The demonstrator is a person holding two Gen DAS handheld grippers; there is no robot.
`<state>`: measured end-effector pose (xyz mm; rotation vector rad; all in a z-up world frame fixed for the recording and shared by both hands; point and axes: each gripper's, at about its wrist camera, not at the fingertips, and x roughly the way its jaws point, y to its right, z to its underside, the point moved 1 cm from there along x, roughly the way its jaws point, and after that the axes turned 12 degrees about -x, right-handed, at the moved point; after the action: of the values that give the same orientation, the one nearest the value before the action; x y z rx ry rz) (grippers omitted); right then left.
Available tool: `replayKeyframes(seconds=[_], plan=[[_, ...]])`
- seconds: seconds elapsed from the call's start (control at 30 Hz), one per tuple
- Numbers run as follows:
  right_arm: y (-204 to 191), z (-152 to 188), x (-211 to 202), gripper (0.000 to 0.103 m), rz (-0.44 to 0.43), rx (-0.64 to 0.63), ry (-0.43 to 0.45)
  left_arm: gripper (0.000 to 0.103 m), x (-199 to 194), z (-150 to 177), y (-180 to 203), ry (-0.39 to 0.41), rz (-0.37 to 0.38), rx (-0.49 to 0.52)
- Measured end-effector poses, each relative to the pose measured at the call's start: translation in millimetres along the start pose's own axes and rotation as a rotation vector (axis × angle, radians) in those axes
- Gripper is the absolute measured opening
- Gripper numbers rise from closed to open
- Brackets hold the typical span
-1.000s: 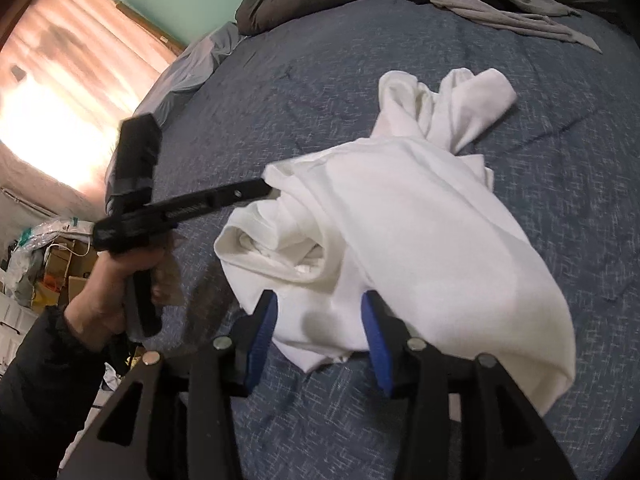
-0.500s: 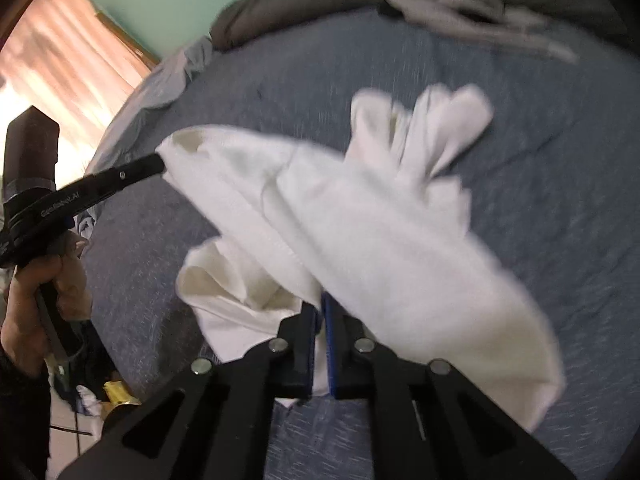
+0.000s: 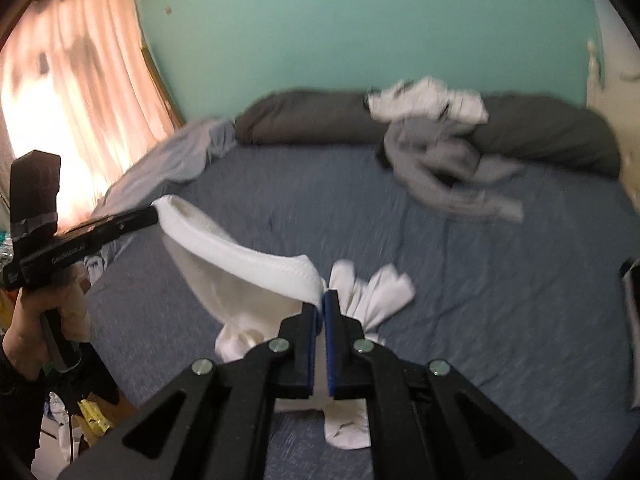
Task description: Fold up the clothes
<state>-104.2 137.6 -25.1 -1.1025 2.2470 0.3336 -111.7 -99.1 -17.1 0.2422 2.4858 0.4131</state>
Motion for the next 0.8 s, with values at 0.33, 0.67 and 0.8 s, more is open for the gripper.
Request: replayKeyframes(seconds=[0.33,0.67,0.8], plan=[[-1.9,-116.5,-148.7,0.003,0.123,-0.134,0.222,0.003,-114.2,-88.8,86.0,0.207,0.021,0.107],[5.4,-90.6,-151.0,0.003,0.107,-0.118,0.168,0.003,-142.6,-89.2,133.8,0.225,0.044,0.181],[10.3,-57.1,-125.3,0.003,0.080,-0.087,0.101,0.003,-103.9,-51.3,122.9,0.128,0.025,0.175]])
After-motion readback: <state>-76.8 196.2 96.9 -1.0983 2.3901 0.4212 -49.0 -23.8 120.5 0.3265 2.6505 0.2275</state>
